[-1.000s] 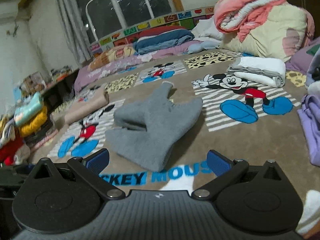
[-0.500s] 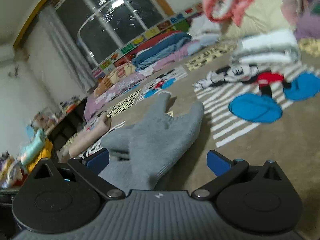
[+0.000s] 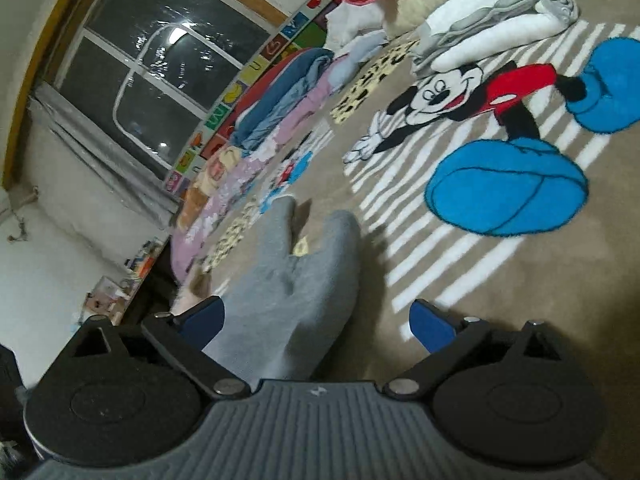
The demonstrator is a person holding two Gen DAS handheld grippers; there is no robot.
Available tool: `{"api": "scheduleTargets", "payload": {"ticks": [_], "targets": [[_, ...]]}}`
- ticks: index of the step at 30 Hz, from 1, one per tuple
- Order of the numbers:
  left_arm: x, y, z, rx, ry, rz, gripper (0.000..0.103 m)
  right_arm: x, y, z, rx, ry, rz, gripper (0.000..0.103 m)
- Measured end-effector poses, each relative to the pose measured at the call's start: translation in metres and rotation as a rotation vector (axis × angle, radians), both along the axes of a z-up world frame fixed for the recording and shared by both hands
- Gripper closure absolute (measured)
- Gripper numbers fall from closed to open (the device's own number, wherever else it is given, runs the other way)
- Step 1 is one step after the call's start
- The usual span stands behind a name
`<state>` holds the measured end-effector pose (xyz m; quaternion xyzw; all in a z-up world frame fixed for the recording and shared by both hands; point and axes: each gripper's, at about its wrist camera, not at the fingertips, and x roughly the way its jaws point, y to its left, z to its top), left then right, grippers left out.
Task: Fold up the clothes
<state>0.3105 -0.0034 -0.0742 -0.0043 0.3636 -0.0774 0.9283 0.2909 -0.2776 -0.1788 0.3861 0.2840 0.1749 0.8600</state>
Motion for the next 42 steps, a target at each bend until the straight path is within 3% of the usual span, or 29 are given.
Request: {"api": "scheduleTargets", "payload": {"ticks": [7,11,19,25,29,35,38,42], "targets": [[0.048,-0.005,-0.005,0.048,0.049,-0.054,0.016,0.016,0.005,-0.002,-0.002,-0.011,0.034,0.014],[0.078,-0.008,-0.013,0.085,0.109,-0.101,0.031,0.024,0.005,-0.003,0.005,-0.017,0.043,0.018],[0.132,-0.024,-0.019,0.116,0.244,-0.227,0.031,0.036,0.007,-0.005,-0.008,-0.026,0.063,0.027],[0.157,-0.039,-0.038,0.152,0.345,-0.295,0.034,0.044,0.008,-0.009,0.007,-0.018,0.100,0.042],[0.145,-0.046,-0.029,0.166,0.278,-0.327,0.059,0.044,0.009,-0.010,0.030,-0.022,0.123,0.056],[0.126,-0.055,-0.016,0.186,0.177,-0.373,0.086,0.037,0.009,-0.002,0.037,-0.068,0.143,0.078],[0.117,-0.060,-0.009,0.195,0.126,-0.396,0.092,0.030,0.006,0.007,0.031,-0.108,0.128,0.085],[0.107,-0.074,0.003,0.226,0.055,-0.435,0.092,0.018,-0.005,0.021,0.031,-0.170,0.099,0.088]]}}
